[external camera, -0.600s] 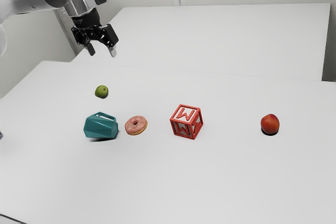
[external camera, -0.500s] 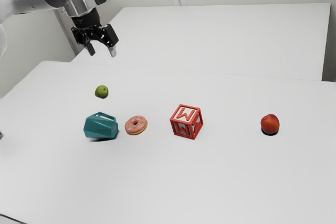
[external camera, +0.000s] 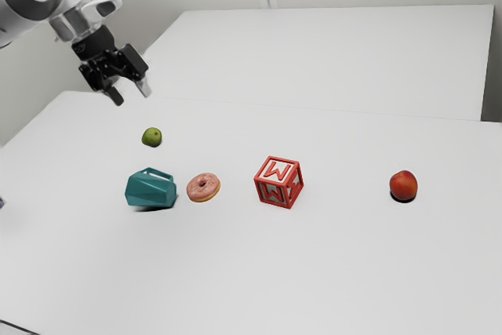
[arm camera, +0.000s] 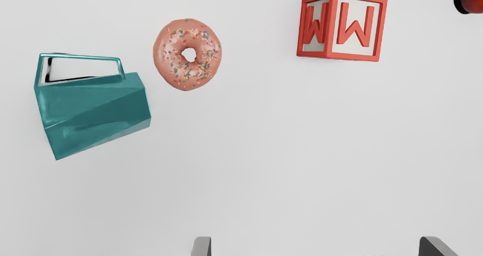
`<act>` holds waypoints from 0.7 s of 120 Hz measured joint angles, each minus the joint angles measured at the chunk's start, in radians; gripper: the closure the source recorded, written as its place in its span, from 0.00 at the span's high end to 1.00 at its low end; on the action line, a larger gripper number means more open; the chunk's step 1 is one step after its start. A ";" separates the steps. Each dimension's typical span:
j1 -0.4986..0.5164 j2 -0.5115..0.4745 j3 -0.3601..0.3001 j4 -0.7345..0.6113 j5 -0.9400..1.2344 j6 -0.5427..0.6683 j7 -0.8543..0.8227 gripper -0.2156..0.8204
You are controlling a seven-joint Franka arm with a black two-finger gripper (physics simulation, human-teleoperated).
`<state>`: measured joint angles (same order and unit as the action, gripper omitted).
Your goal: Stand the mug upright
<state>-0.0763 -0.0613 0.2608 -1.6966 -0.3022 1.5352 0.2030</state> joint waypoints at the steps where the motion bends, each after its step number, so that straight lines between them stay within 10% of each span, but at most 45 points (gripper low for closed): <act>1: 0.007 0.000 0.007 -0.004 -0.006 -0.003 0.004 0.79; 39: 0.348 0.114 0.089 -0.068 -0.171 -0.082 0.171 0.79; 84: 0.276 0.206 0.091 -0.243 -0.355 0.079 0.387 0.79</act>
<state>0.2002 0.1447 0.3513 -1.9399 -0.6573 1.6140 0.5896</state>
